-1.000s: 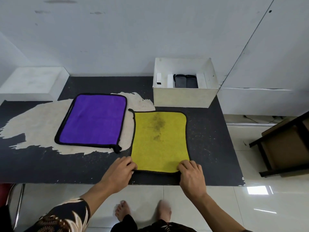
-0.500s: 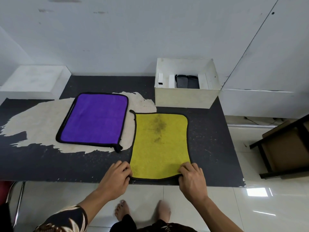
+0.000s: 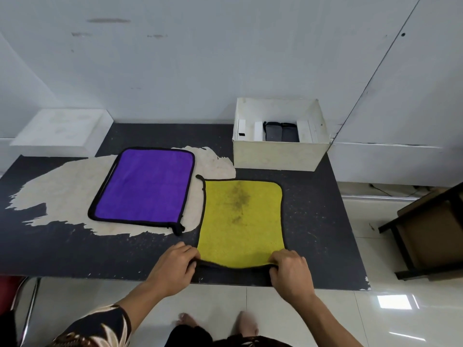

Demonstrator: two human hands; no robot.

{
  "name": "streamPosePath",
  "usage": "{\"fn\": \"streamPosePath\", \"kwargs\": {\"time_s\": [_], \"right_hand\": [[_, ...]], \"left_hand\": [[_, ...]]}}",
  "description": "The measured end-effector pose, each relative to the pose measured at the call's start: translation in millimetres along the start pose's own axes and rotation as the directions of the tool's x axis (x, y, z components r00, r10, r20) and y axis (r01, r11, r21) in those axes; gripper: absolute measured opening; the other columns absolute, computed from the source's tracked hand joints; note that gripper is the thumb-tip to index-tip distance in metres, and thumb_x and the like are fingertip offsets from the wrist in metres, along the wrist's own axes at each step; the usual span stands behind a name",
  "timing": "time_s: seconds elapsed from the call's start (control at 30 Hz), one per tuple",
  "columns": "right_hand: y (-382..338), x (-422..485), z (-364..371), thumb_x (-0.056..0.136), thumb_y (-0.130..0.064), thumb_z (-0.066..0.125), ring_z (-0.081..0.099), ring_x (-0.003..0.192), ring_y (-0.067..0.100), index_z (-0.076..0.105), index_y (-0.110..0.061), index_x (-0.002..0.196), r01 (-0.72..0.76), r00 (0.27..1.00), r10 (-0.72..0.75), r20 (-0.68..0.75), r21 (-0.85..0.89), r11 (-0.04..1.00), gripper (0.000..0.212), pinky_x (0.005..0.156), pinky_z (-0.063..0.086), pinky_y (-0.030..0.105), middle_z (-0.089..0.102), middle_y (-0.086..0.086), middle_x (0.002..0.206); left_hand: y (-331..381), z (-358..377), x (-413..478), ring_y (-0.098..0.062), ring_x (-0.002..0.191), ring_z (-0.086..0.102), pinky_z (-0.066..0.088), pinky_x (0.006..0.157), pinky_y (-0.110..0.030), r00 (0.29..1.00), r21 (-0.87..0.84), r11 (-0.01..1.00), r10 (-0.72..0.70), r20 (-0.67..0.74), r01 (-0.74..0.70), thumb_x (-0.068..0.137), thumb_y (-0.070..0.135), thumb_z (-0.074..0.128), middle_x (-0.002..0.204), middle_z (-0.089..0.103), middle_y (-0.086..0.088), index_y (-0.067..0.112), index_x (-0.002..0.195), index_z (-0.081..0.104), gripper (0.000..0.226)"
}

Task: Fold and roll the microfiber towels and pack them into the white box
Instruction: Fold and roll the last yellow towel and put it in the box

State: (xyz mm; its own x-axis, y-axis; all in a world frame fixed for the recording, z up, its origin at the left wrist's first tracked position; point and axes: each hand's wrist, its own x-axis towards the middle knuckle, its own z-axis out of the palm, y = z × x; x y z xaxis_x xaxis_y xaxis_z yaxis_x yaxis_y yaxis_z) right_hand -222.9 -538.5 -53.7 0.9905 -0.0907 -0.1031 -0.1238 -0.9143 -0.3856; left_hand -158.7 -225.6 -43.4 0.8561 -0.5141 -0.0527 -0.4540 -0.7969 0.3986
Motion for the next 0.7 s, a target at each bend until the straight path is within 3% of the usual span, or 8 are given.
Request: {"fn": "streamPosePath", "kwargs": {"time_s": [0.13, 0.23, 0.43, 0.7], "right_hand": [[0.7, 32.2, -30.5, 0.088, -0.018, 0.066, 0.067, 0.08, 0.021, 0.07, -0.021, 0.095, -0.152, 0.987, 0.162, -0.019, 0.251, 0.956, 0.009, 0.068, 0.052, 0.033, 0.072, -0.002, 0.088], [2.1, 64.3, -49.8, 0.091, -0.018, 0.066, 0.065, 0.092, 0.019, 0.069, -0.018, 0.106, -0.226, 0.97, 0.245, -0.003, 0.375, 0.899, 0.016, 0.074, 0.048, 0.027, 0.072, -0.001, 0.099], [3.6, 130.6, -64.8, 0.091, -0.02, 0.068, 0.062, 0.1, 0.016, 0.069, -0.016, 0.107, -0.324, 0.936, 0.349, 0.039, 0.477, 0.817, 0.017, 0.081, 0.042, 0.023, 0.069, 0.001, 0.108], [7.7, 192.9, -63.7, 0.088, -0.02, 0.071, 0.062, 0.099, 0.018, 0.069, -0.018, 0.098, -0.423, 0.889, 0.453, 0.073, 0.511, 0.749, 0.01, 0.082, 0.045, 0.026, 0.068, 0.002, 0.101]], "left_hand": [[-3.0, -19.1, 31.9, -0.007, 0.089, 0.052, 0.042, 0.079, -0.024, 0.992, -0.095, 0.992, -0.093, -0.088, 0.085, 0.091, 0.016, 0.061, 0.093, 0.058, 0.013, 0.018, 0.104, 0.069, 0.015], [-1.8, -34.3, 60.7, -0.008, 0.087, 0.056, 0.045, 0.079, -0.026, 0.976, -0.217, 0.963, -0.188, -0.113, 0.161, 0.093, 0.014, 0.061, 0.093, 0.057, 0.01, 0.016, 0.103, 0.068, 0.012], [-2.0, -50.7, 119.5, -0.005, 0.079, 0.061, 0.042, 0.068, -0.017, 0.933, -0.352, 0.891, -0.344, -0.107, 0.288, 0.096, 0.018, 0.059, 0.087, 0.066, 0.006, 0.017, 0.105, 0.066, 0.012], [-21.2, -45.8, 182.6, -0.017, 0.088, 0.062, 0.044, 0.075, -0.024, 0.89, -0.347, 0.846, -0.452, -0.065, 0.405, 0.096, 0.016, 0.059, 0.095, 0.067, -0.002, 0.009, 0.111, 0.066, 0.019]]}}
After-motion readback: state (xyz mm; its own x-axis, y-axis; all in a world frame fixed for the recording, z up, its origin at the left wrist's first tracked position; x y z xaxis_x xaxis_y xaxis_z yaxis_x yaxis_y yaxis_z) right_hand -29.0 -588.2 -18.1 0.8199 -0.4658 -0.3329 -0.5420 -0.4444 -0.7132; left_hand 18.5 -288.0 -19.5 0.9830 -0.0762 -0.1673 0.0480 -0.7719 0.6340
